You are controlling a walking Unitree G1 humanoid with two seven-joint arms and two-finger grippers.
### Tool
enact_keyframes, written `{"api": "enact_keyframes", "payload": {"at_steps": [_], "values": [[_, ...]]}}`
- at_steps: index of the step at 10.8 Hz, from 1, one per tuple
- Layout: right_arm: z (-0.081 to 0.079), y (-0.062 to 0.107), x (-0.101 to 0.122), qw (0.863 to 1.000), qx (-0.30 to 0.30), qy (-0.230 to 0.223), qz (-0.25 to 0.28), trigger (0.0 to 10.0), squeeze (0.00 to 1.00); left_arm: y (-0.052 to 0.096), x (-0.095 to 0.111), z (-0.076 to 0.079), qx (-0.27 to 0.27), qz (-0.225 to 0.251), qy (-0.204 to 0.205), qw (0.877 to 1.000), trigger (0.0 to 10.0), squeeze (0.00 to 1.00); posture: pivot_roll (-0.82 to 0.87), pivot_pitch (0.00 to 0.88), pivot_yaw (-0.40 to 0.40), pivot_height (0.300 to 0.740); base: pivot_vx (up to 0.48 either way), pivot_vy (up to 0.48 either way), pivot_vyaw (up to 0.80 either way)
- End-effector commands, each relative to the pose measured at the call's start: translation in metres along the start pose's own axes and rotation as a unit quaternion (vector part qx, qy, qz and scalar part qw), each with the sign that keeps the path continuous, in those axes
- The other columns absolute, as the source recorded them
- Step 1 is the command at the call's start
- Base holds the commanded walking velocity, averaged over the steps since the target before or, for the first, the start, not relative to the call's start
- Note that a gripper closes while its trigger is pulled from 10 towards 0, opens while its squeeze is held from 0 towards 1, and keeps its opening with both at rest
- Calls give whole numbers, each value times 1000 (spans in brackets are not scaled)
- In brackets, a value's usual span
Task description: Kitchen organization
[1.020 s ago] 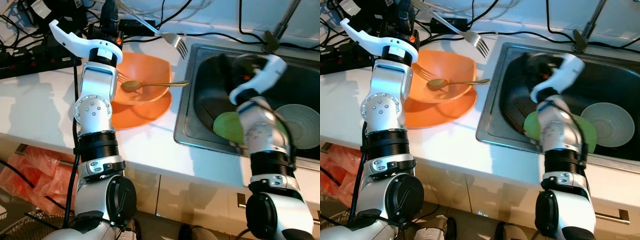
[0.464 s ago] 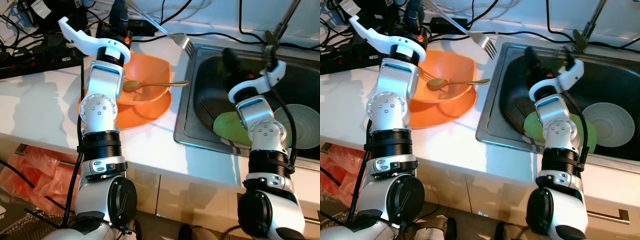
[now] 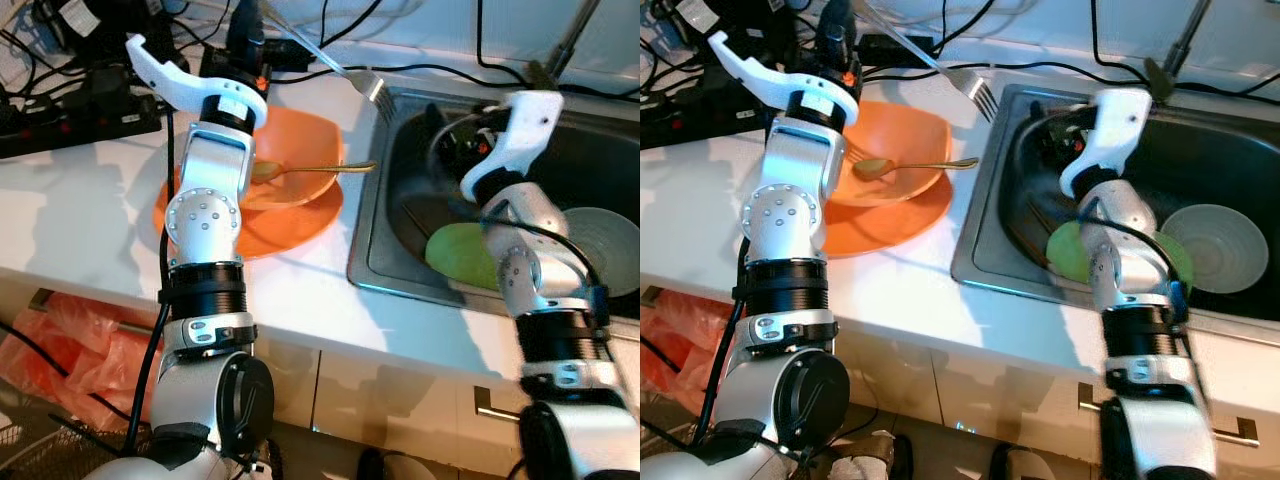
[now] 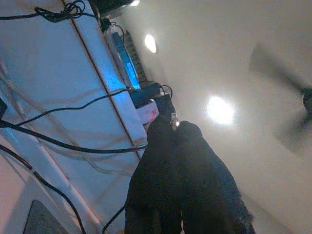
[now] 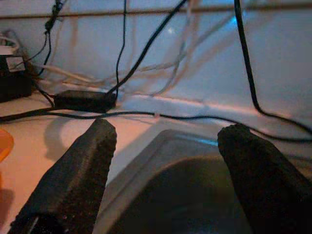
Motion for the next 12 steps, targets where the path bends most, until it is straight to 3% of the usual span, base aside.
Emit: {"api": "enact_keyframes", "payload": {"at_steps": [1, 3, 9, 12], "values": [[-3, 3, 6, 999, 16, 21, 21, 10000, 0, -5, -25, 19, -19, -17, 36, 999, 10000, 0, 46, 126, 20, 723, 0, 0, 0], [-9, 6, 6, 998, 50, 41, 25, 10000, 0, -5, -27, 19, -19, -20, 38, 999, 10000, 0, 44, 128, 22, 723, 0, 0, 0], [-15, 9, -5, 994, 75, 84, 16, 10000, 0, -8, -28, 31, -37, -14, 77, 996, 10000, 0, 50, 131, 23, 723, 0, 0, 0], [-20, 8, -7, 993, 78, 89, 19, 10000, 0, -10, -45, 38, -20, -43, 85, 995, 10000, 0, 52, 127, 26, 723, 0, 0, 0]]}}
Point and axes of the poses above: a point about 5 cm out from each wrist's last joint towards the gripper, its own y axis pointing back from the gripper into the wrist, its own x axis along the axis of the wrist's last joint, z = x × y, the point moved 2 cm from there along -y, pointing out of the wrist towards the gripper, and after that the axes turned 3 degrees about -y, right-handed, at the moved point
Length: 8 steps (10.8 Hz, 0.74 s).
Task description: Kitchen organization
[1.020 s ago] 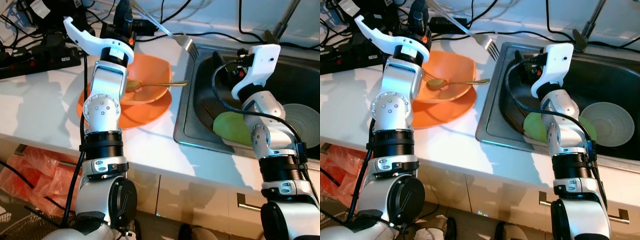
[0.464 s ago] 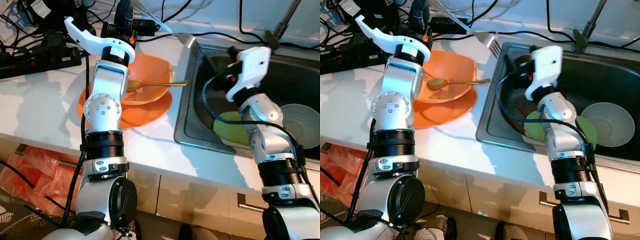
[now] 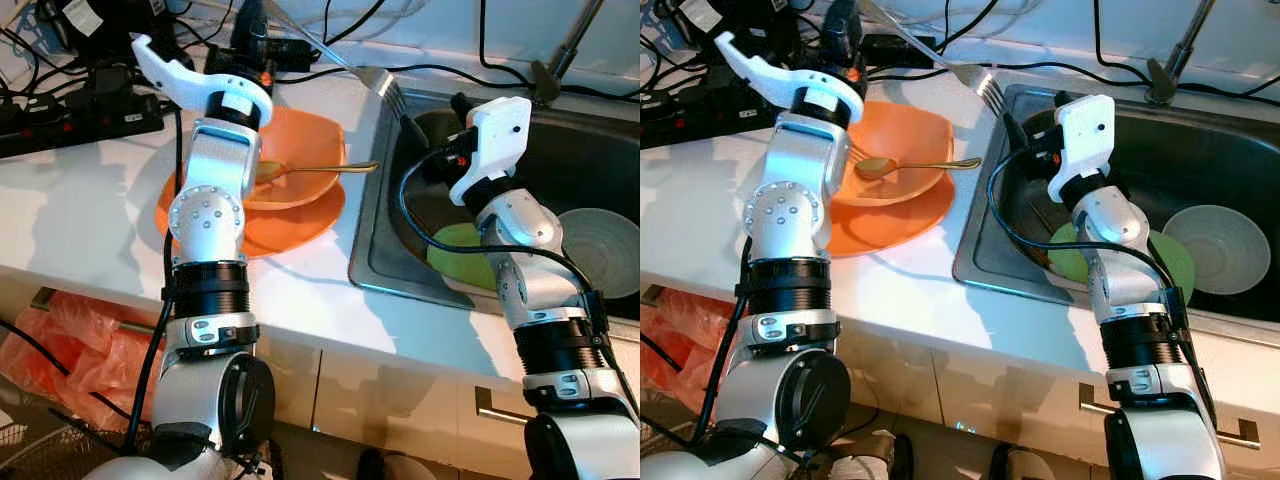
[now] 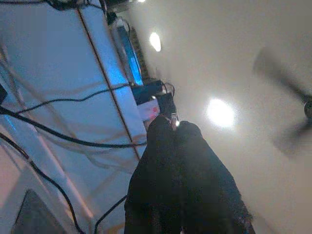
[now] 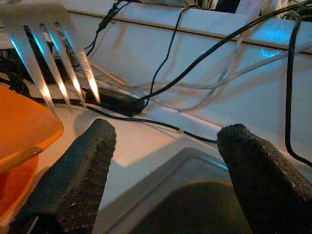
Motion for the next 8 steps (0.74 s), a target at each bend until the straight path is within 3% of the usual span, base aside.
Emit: {"api": "enact_keyframes", "payload": {"at_steps": [1, 4, 5, 6, 8], "values": [[-3, 2, -5, 1000, 6, 2, -5, 10000, 0, -6, -47, 32, -36, -45, 65, 996, 10000, 0, 49, 126, 28, 723, 0, 0, 0], [-3, 2, -6, 1000, 1, -1, -4, 10000, 0, -5, -53, 36, -42, -56, 72, 995, 10000, 0, 46, 122, 32, 723, 0, 0, 0], [6, 2, -8, 997, -36, -71, -5, 10000, 0, -5, -49, 34, -41, -47, 72, 995, 10000, 0, 49, 121, 31, 723, 0, 0, 0], [23, 2, -16, 977, -113, -181, -17, 10000, 0, -6, -41, 30, -35, -30, 78, 996, 10000, 0, 47, 120, 31, 723, 0, 0, 0], [32, 6, -26, 935, -167, -314, -15, 10000, 0, -7, -30, 28, -37, -8, 83, 996, 10000, 0, 45, 119, 32, 723, 0, 0, 0]]}}
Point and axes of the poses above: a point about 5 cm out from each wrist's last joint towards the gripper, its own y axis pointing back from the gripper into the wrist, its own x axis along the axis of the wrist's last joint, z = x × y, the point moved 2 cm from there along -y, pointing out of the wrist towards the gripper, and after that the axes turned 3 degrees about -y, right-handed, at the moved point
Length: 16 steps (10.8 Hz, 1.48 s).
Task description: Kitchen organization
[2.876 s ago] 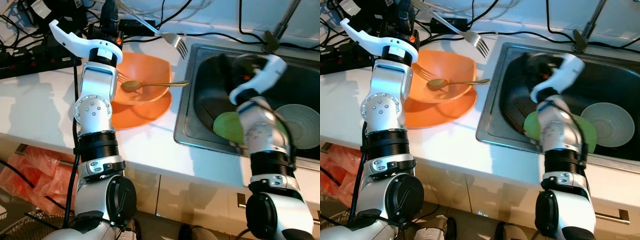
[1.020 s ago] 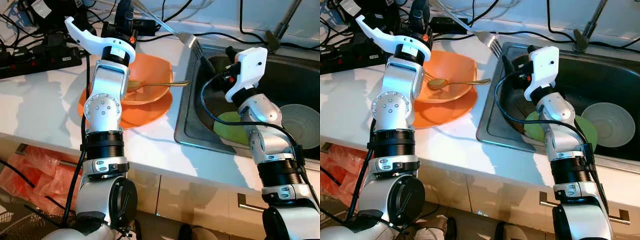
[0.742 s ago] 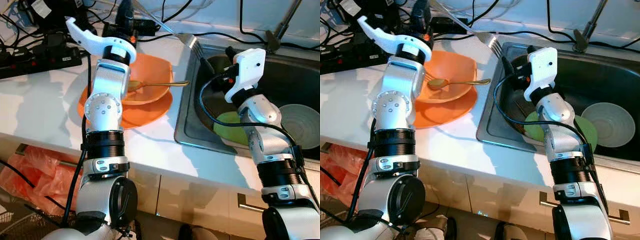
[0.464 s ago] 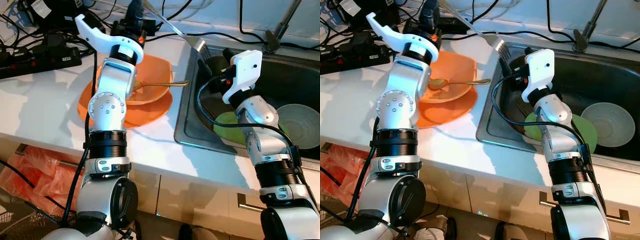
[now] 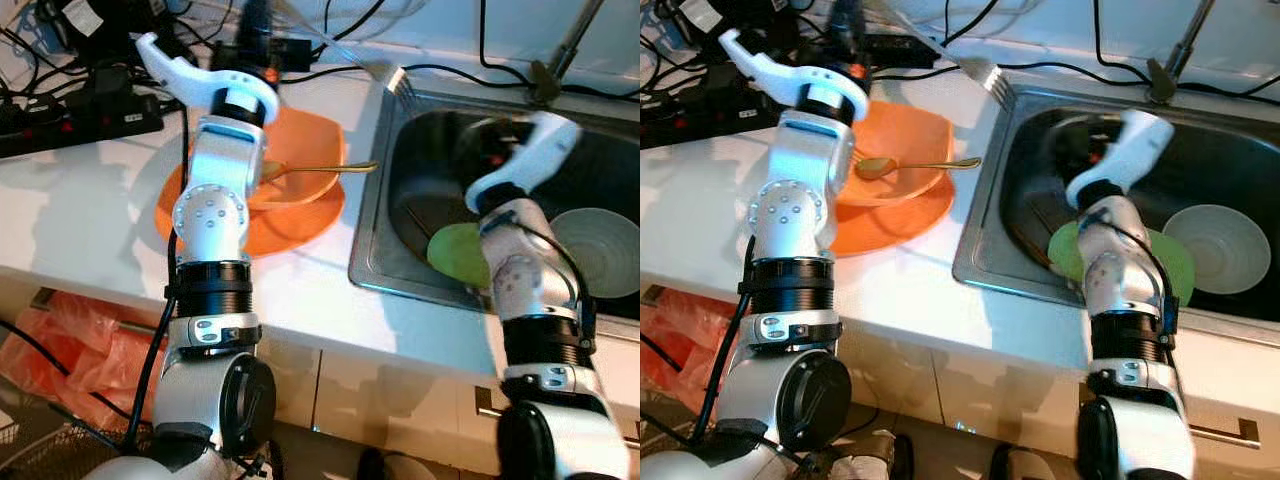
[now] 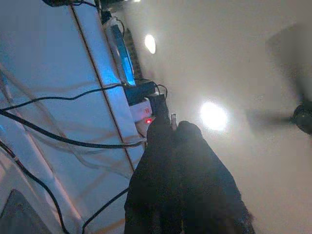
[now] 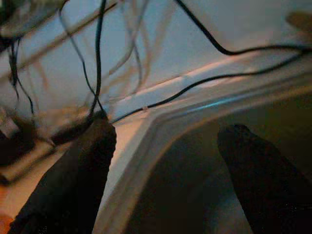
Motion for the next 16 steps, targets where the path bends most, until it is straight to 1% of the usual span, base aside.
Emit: {"api": "enact_keyframes", "payload": {"at_steps": [1, 2, 3, 4, 5, 6, 7, 8, 9, 10, 11, 14, 16], "values": [[5, -2, 1, 994, -30, -105, 3, 10000, 0, -6, -34, 20, -22, -21, 56, 998, 10000, 0, 42, 119, 31, 723, 0, 0, 0], [7, -3, -1, 981, -51, -188, 0, 10000, 0, -6, -35, 18, -19, -24, 53, 998, 10000, 0, 39, 121, 32, 723, 0, 0, 0], [-1, -4, -8, 953, -53, -299, -19, 10000, 0, -5, -38, 16, -14, -27, 53, 998, 10000, 0, 40, 123, 31, 723, 0, 0, 0], [-9, -4, -11, 934, -43, -353, -25, 10000, 0, -5, -39, 15, -12, -28, 53, 998, 10000, 0, 41, 123, 31, 723, 0, 0, 0], [-14, -4, -12, 928, -39, -370, -29, 10000, 0, -6, -40, 14, -10, -28, 54, 998, 10000, 0, 41, 125, 30, 723, 0, 0, 0], [-24, -4, -13, 917, -26, -396, -39, 10000, 0, -6, -41, 12, -5, -29, 57, 998, 10000, 0, 42, 125, 30, 723, 0, 0, 0], [-38, -3, -14, 909, -9, -414, -50, 10000, 0, -5, -45, 5, 9, -30, 69, 997, 10000, 0, 40, 126, 29, 723, 0, 0, 0], [-46, -3, -12, 904, 6, -424, -51, 10000, 0, -4, -50, 3, 17, -34, 80, 996, 10000, 0, 40, 126, 29, 723, 0, 0, 0], [-50, -3, -9, 900, 13, -433, -48, 10000, 0, -5, -52, 2, 26, -35, 95, 995, 10000, 0, 39, 126, 29, 723, 0, 0, 0], [-55, -3, -6, 897, 20, -438, -46, 10000, 0, -5, -55, -1, 36, -34, 111, 993, 10000, 0, 38, 125, 28, 723, 0, 0, 0], [-56, -3, -5, 897, 21, -440, -48, 10000, 0, -5, -57, -2, 39, -35, 115, 992, 10000, 0, 37, 125, 28, 723, 0, 0, 0], [-63, -2, -2, 892, 34, -449, -48, 10000, 0, -7, -67, 2, 45, -52, 118, 991, 10000, 0, 39, 124, 30, 723, 0, 0, 0], [-67, -2, 1, 892, 41, -447, -46, 10000, 0, -8, -68, 6, 43, -56, 119, 990, 10000, 0, 37, 120, 33, 723, 0, 0, 0]]}}
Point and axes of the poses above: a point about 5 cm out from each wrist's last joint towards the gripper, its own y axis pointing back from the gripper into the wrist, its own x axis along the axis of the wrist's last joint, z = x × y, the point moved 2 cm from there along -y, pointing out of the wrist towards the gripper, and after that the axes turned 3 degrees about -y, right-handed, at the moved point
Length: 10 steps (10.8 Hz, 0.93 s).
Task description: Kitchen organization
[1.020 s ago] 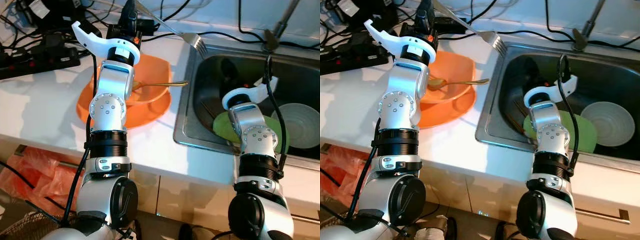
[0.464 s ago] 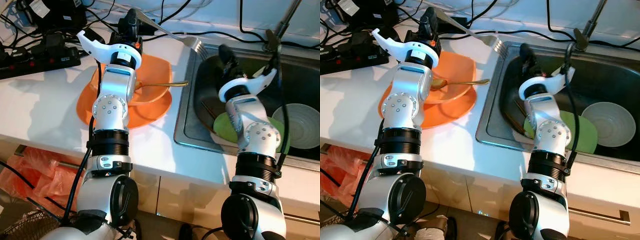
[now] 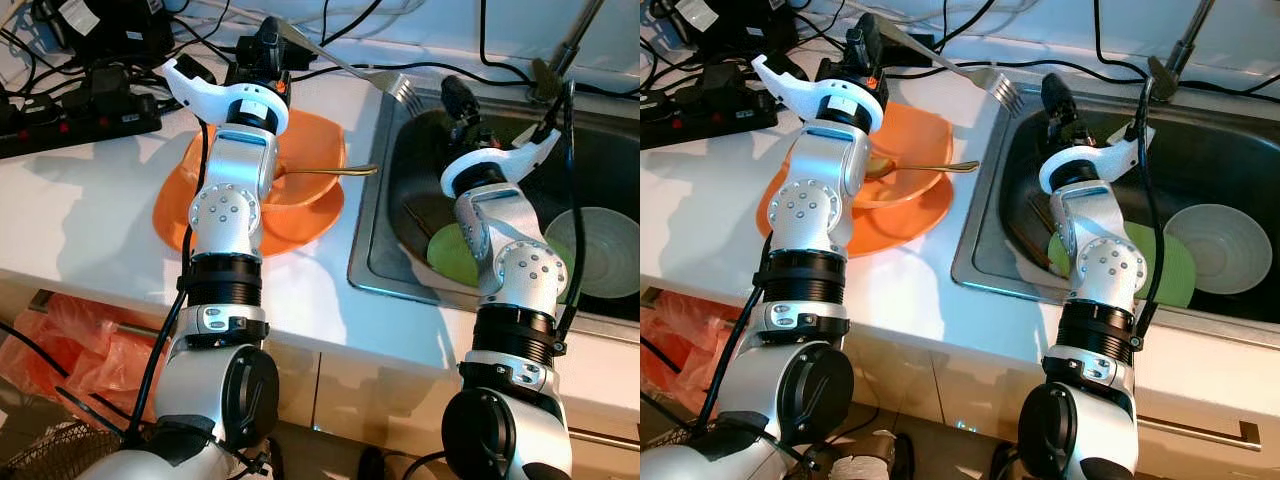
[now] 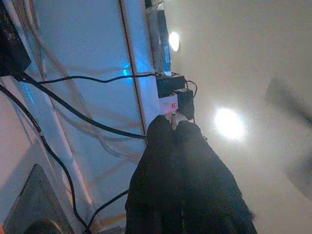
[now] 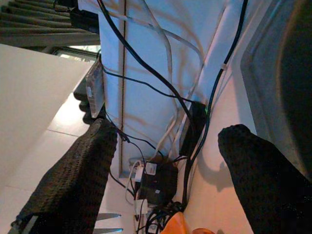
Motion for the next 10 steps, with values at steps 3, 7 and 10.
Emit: {"api": "enact_keyframes", "payload": {"at_steps": [3, 7, 10], "values": [[-19, -3, -11, 999, 27, -13, -11, 10000, 0, -3, -59, 28, -24, -56, 58, 996, 10000, 0, 25, 111, 34, 723, 0, 0, 0], [-29, -4, -15, 999, 41, -18, -17, 10000, 0, -2, -64, 30, -26, -65, 55, 996, 10000, 0, 25, 101, 33, 723, 0, 0, 0], [-27, -3, -24, 999, 40, -22, -31, 10000, 0, 0, -72, 25, -17, -79, 67, 994, 10000, 0, 24, 104, 33, 723, 0, 0, 0]]}}
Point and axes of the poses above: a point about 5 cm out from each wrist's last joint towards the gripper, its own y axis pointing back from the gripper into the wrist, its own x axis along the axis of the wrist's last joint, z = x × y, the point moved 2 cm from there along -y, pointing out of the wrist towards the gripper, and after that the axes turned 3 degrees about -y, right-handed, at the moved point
